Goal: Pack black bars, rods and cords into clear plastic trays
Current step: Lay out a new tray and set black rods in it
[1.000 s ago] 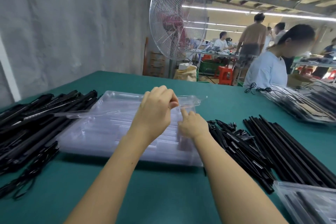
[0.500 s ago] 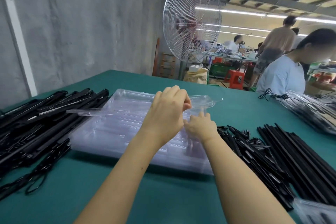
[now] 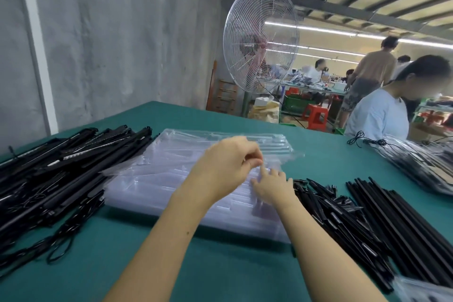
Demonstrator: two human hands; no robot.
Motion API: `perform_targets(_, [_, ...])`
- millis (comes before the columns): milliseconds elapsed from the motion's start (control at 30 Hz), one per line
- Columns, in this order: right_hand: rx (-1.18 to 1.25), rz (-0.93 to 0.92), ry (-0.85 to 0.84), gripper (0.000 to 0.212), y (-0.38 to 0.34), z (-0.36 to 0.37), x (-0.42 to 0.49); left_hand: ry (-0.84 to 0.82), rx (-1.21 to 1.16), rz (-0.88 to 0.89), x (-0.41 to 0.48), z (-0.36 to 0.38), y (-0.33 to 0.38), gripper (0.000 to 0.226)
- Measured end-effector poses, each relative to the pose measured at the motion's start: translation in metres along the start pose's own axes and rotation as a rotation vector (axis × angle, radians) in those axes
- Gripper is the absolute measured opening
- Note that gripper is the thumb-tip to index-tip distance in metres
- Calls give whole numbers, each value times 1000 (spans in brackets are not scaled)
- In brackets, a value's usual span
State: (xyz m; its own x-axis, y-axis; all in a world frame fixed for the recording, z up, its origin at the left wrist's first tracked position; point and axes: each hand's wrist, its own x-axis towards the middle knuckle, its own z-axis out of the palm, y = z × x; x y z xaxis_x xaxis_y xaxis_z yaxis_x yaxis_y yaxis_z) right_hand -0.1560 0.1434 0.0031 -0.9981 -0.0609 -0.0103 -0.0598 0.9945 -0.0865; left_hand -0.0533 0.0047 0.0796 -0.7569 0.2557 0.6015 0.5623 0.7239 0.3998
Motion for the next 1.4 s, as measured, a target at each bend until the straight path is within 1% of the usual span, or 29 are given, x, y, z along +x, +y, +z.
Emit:
perform_targets(67, [-43,-23,-60,43,-7,-6,-5,-122,50,-28,-1,10,2,12])
perform_targets(100, [2,-65,-81,37,-11,-8,-8,-182,66,-43,-1,13,2,13])
perform_targets(167, [228,-117,-74,34,-21,-10,-16,-275,22,-80,-2,15,-1,12])
perform_targets(200, [407,-75,-63,34,-25,-13,-19,-303,-36,-101,-2,14,-3,13])
perform_targets(233, [615,-28,-47,34,-28,-14,-19,-321,-81,-121,-4,11,-7,20])
perform_targets(267, [762,6,-16,33,-32,-16,-19,-338,-83,-142,-7,8,-12,35])
perform_targets(300, [901,47,12,31,-35,-18,-18,-362,-28,-166,-10,4,-19,53])
perform_targets(333, [977,29,36,29,-39,-19,-18,-390,66,-200,-13,-1,-26,68])
perform_targets(367, [1037,-12,87,25,-43,-20,-17,-408,162,-244,-17,-6,-33,78])
perform_targets(400, [1094,-44,116,22,-48,-21,-19,-407,236,-288,-20,-11,-39,81])
perform_targets(433, [1137,-31,134,25,-52,-22,-20,-379,285,-324,-22,-16,-47,77])
perform_targets(467, [1136,-26,144,31,-53,-19,-17,-330,307,-344,-22,-22,-54,66])
perform_targets(500, [1118,-37,143,33,-54,-15,-13,-270,303,-355,-22,-29,-61,53])
perform_targets(533, [1043,-71,142,30,-57,-11,-11,-223,291,-360,-21,-37,-66,41])
perform_targets(600, [821,-145,103,12,-62,-2,-10,-191,346,-325,-15,-49,-73,30])
perform_targets(667, [482,-201,17,47,-67,8,-5,-157,439,-256,-6,-57,-77,25])
perform_targets(700, [325,-228,-9,54,-70,12,-3,-120,457,-237,-1,-60,-78,22])
perform_targets(767, [160,-221,-47,57,-76,9,-2,-15,415,-224,8,-69,-83,15])
perform_targets(833, [105,-204,-72,63,-80,6,2,106,326,-227,15,-79,-90,8])
perform_targets(900, [36,-192,-54,68,-85,6,4,200,266,-234,21,-92,-98,4])
perform_targets(1033, [-44,-217,-17,70,-89,9,4,378,228,-242,25,-107,-114,3])
perform_targets(1067, [-48,-214,-14,70,-88,10,4,422,231,-236,25,-109,-116,1])
perform_targets(1133, [-50,-214,-13,70,-88,9,3,498,300,-201,24,-114,-115,6])
perform_targets(1200, [-62,-216,-6,69,-89,11,3,630,427,-114,25,-129,-109,12])
perform_targets(1267, [-68,-213,-10,69,-89,12,3,742,460,-18,32,-152,-96,14])
perform_targets(1300, [-67,-215,-11,69,-89,12,4,733,449,32,37,-163,-86,15])
perform_targets(1400, [-56,-208,0,69,-88,15,6,604,450,149,39,-171,-55,16])
